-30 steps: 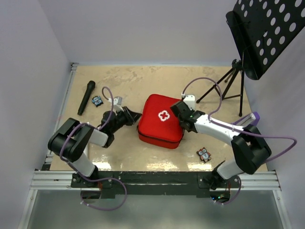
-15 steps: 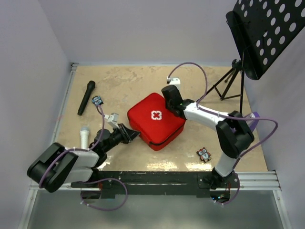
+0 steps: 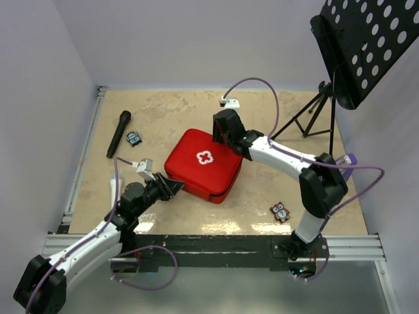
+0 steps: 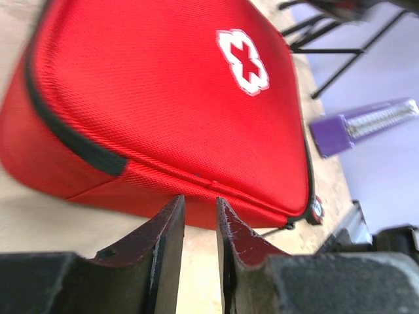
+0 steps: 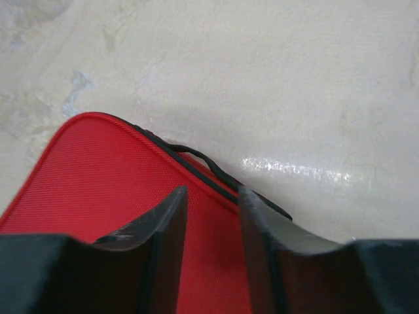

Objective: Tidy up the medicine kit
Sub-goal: Adjust the medicine box at the center of the board, then zip the medicine box at the center of the board.

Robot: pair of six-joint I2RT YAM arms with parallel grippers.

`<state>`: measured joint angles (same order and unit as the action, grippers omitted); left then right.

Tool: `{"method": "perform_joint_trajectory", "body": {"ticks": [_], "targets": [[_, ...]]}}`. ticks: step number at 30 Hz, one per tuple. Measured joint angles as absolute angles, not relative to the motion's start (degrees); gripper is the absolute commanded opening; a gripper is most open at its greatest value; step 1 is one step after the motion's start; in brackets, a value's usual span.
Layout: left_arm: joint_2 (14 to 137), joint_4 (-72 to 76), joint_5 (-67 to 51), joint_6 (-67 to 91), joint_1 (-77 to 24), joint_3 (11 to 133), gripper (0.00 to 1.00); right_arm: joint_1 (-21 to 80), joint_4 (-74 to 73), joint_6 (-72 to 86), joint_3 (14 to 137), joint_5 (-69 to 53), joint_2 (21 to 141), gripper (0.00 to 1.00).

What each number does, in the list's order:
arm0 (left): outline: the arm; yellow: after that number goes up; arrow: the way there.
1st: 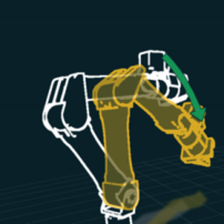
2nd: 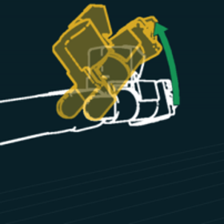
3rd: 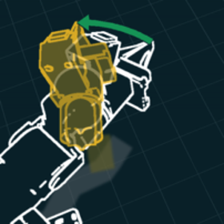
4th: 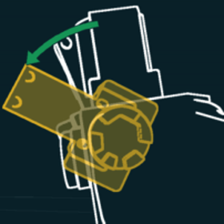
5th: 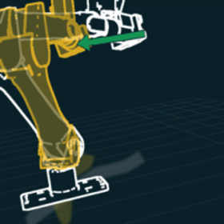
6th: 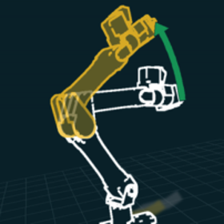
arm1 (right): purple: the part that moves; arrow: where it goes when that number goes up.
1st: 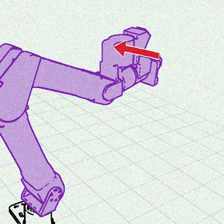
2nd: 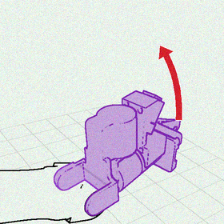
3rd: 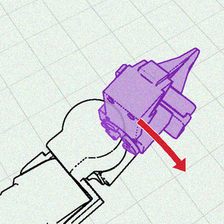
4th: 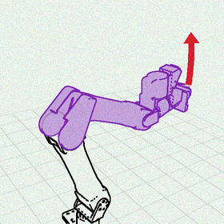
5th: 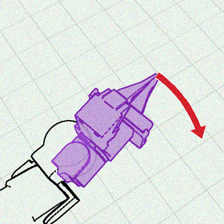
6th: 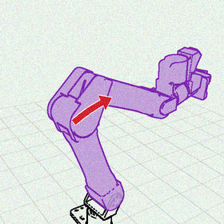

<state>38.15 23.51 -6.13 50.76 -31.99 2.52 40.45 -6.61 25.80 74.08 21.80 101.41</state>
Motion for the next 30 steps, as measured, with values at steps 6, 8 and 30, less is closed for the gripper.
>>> {"method": "perform_joint_trajectory", "body": {"ticks": [6,8,30], "targets": [[32.62,10.26,-0.69,48.47,-31.9,8.19,0.36,41.25,-10.07,28.32,69.14,24.84,86.32,0.63],[32.38,8.47,0.34,47.94,-31.9,10.13,0.39,42.41,-10.22,28.8,66.04,25.67,80.75,0.65],[43.0,30.37,-16.23,42.76,-40.6,4.97,0.83,58.89,-14.06,39.97,39.51,27.18,60.84,0.56]]}}
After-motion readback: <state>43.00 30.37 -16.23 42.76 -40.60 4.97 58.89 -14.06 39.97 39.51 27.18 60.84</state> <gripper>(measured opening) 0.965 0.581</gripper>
